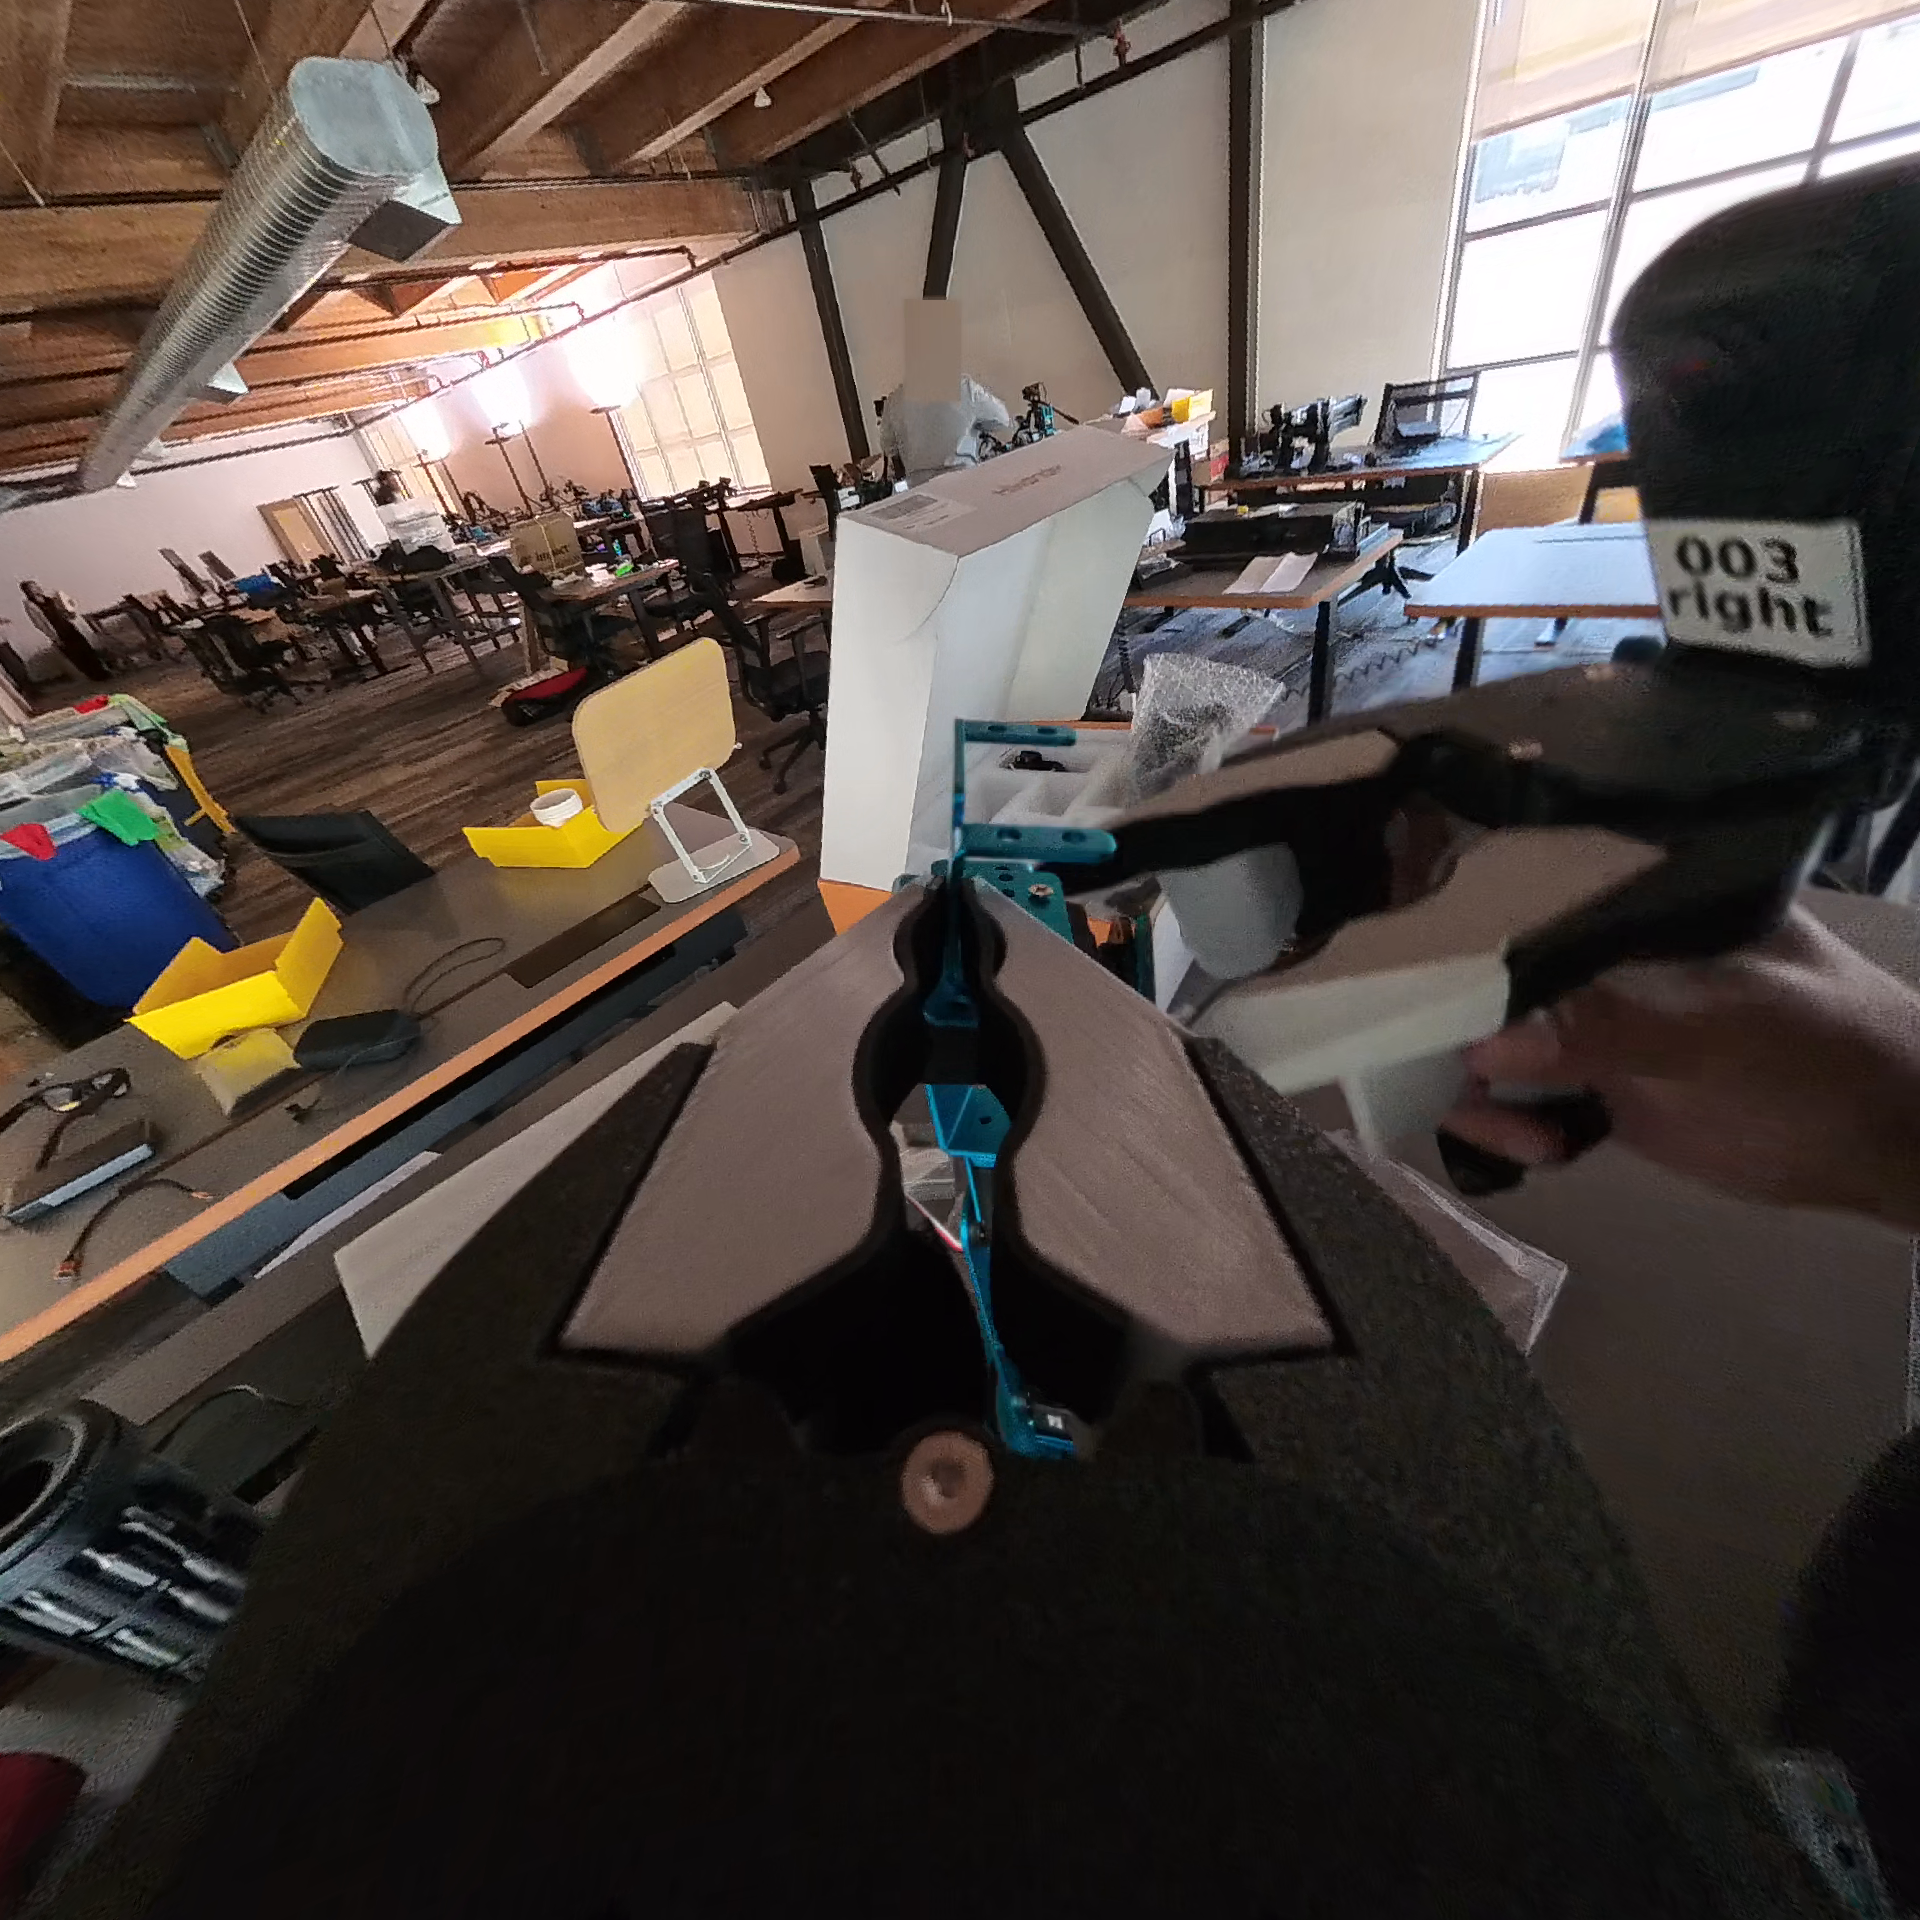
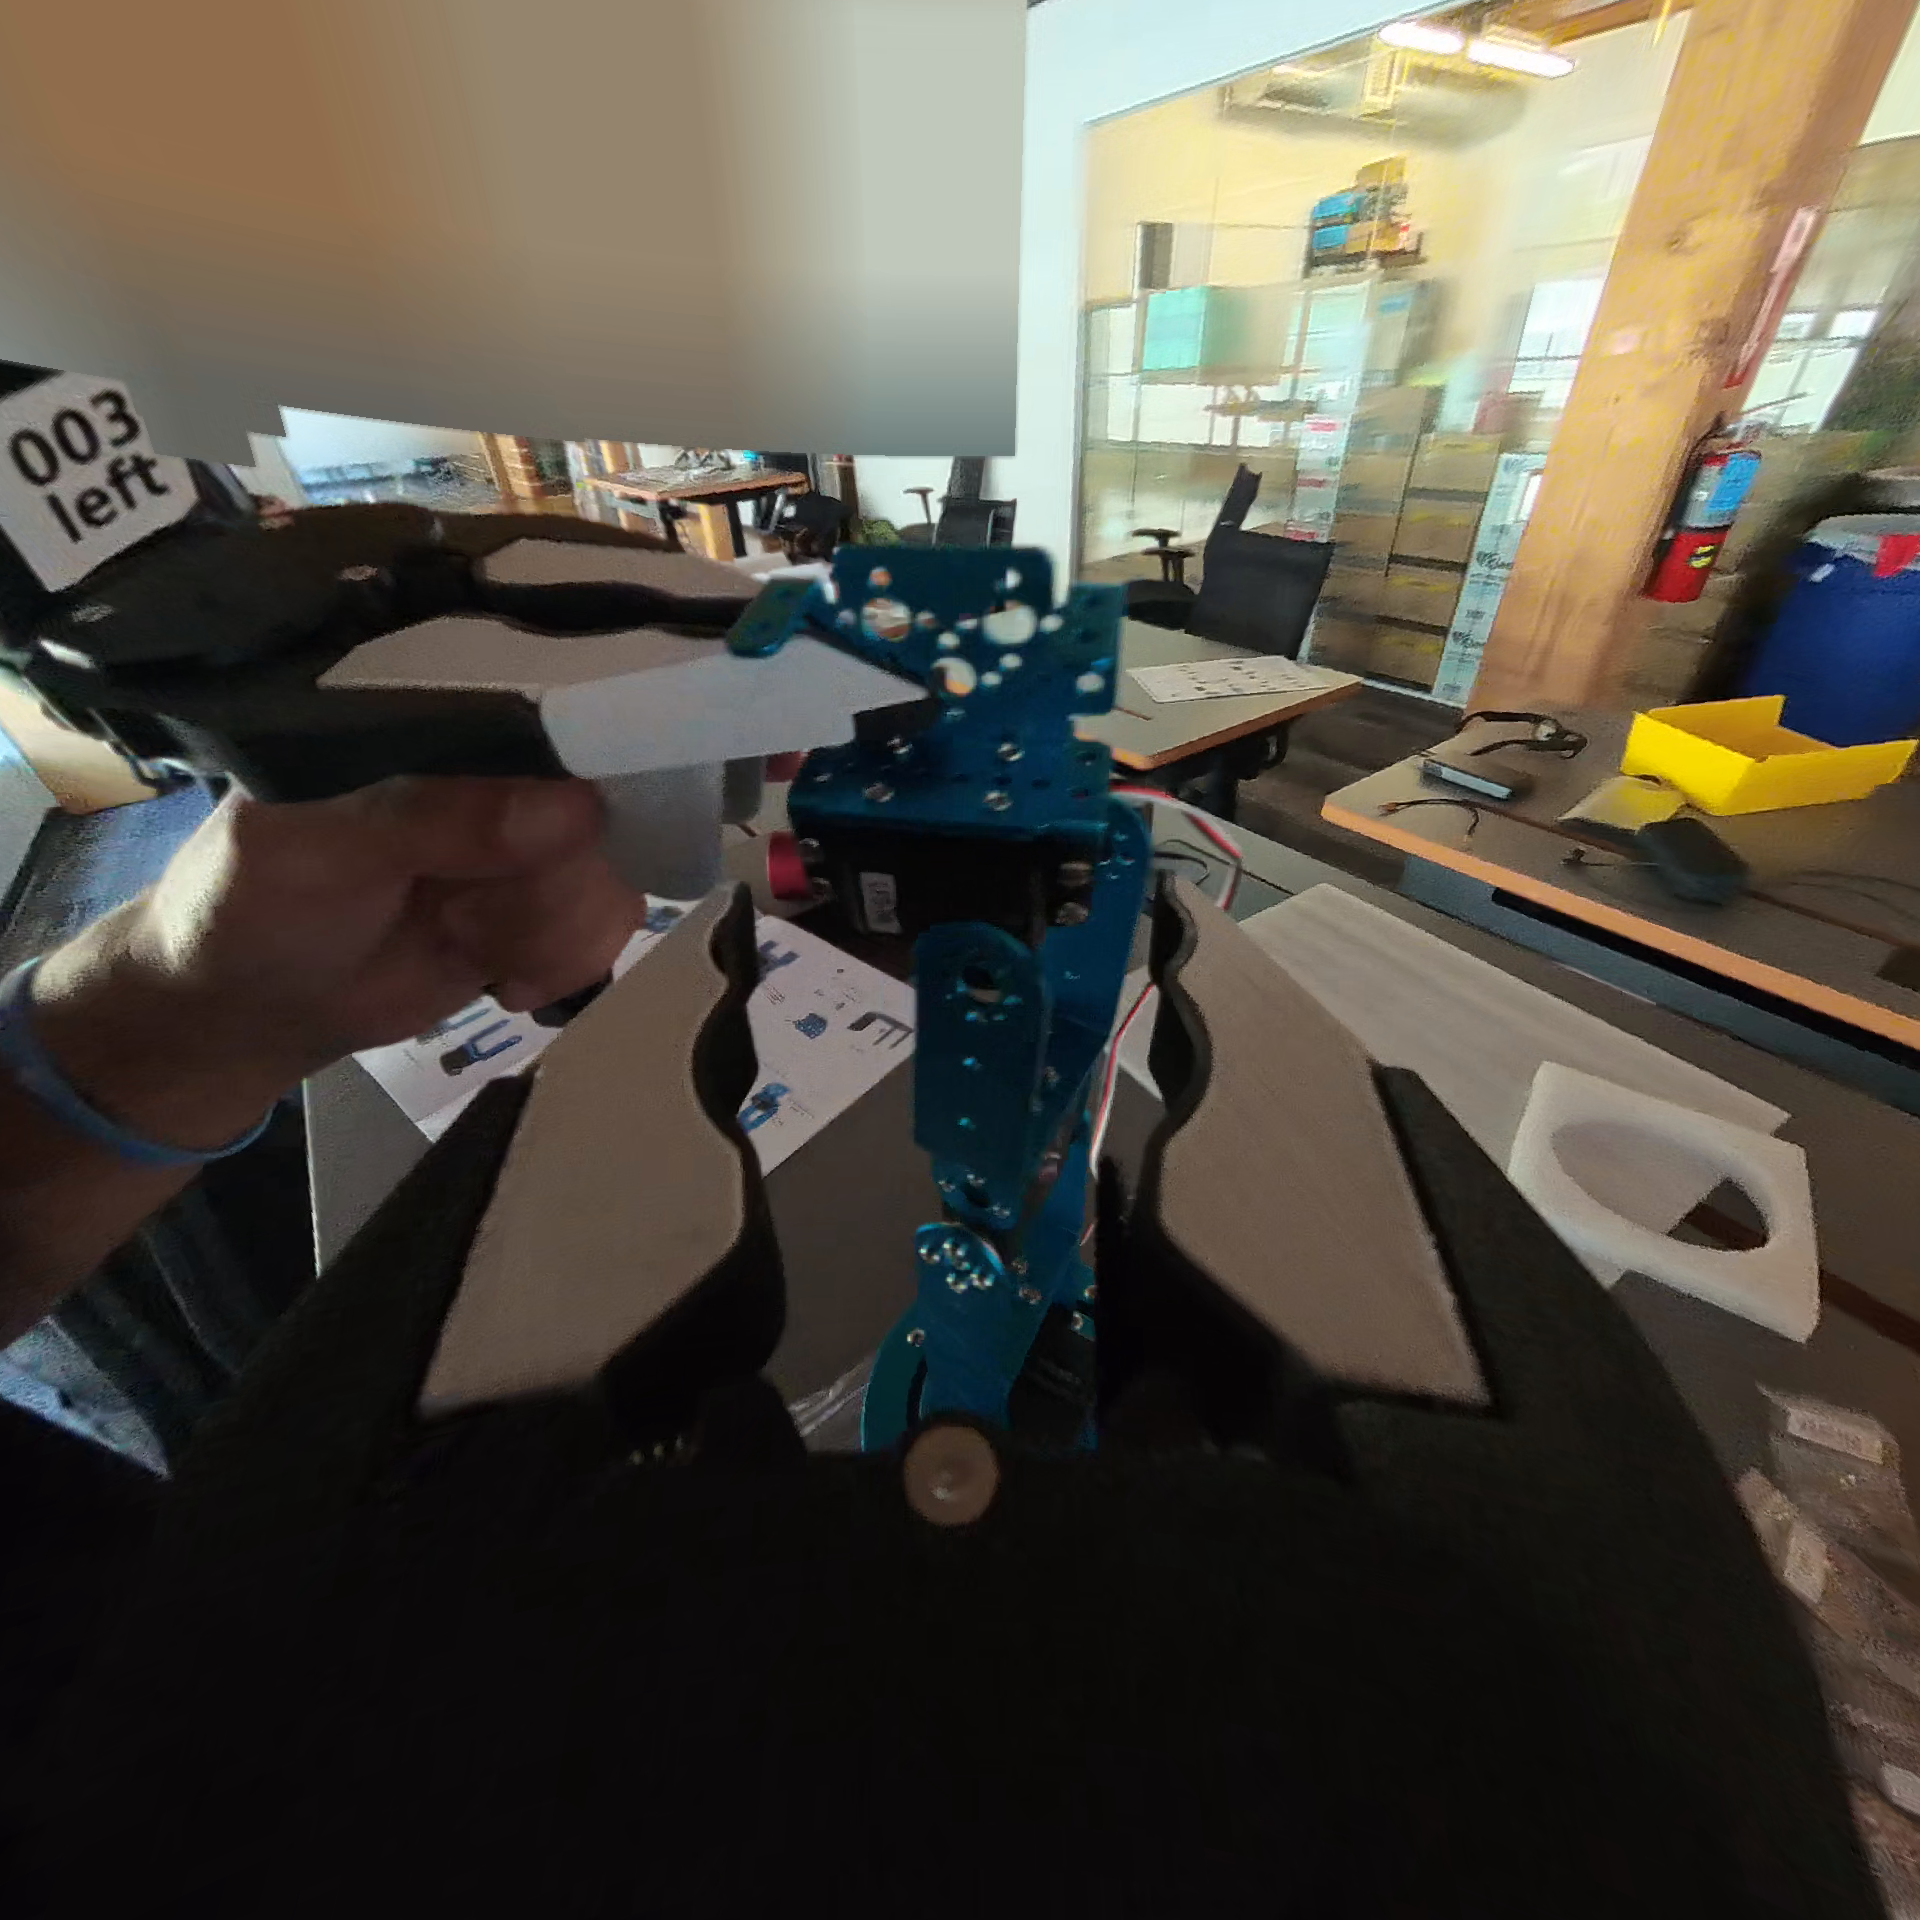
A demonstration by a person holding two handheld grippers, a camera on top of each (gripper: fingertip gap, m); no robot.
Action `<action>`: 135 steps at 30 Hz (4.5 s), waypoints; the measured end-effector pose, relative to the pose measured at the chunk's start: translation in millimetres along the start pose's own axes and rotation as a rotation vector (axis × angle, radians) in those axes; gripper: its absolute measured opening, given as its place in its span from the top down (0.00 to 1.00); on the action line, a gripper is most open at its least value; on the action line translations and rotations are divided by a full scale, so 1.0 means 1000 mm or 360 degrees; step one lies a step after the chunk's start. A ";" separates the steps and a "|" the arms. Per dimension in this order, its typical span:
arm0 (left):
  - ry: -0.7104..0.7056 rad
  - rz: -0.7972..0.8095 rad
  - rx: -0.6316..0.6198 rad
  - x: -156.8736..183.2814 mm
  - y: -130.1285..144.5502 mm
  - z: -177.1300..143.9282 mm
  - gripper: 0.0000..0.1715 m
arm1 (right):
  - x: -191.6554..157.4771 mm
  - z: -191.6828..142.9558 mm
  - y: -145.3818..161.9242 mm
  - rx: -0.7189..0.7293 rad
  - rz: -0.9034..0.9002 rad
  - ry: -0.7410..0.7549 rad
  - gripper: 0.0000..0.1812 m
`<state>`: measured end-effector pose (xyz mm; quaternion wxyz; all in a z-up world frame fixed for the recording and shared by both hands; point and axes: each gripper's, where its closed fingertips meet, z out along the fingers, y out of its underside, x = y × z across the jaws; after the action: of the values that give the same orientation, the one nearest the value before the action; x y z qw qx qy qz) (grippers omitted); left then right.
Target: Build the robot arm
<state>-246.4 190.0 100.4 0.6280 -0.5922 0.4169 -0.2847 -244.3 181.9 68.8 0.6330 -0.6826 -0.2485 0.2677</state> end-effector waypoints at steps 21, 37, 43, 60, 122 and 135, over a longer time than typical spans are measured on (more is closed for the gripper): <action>-0.0011 -0.0248 0.0226 -0.021 -0.020 -0.032 1.00 | 0.010 -0.010 0.031 -0.0185 -0.0030 0.0033 0.86; 0.0477 -0.0780 0.0481 -0.005 -0.003 -0.011 1.00 | 0.006 -0.012 0.015 -0.0160 -0.0089 0.0008 0.86; 0.0504 -0.0592 0.0430 -0.005 0.002 -0.002 1.00 | 0.004 -0.013 0.015 -0.0095 -0.0017 -0.0051 0.87; 0.0524 -0.0475 0.0459 -0.005 0.011 -0.002 0.99 | 0.000 -0.015 0.014 0.0011 0.0094 -0.0204 0.88; 0.0271 -0.0330 0.0491 -0.014 0.006 0.001 0.99 | -0.005 -0.023 0.013 -0.0060 0.0101 -0.1475 0.98; 0.0217 -0.0260 0.0484 -0.014 0.007 -0.004 0.99 | -0.010 -0.020 0.016 -0.0111 -0.0308 -0.1347 0.99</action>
<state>-257.8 200.8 96.7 0.6553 -0.5017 0.3612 -0.4341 -238.1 159.5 54.4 0.4742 -0.5071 -0.5577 0.4548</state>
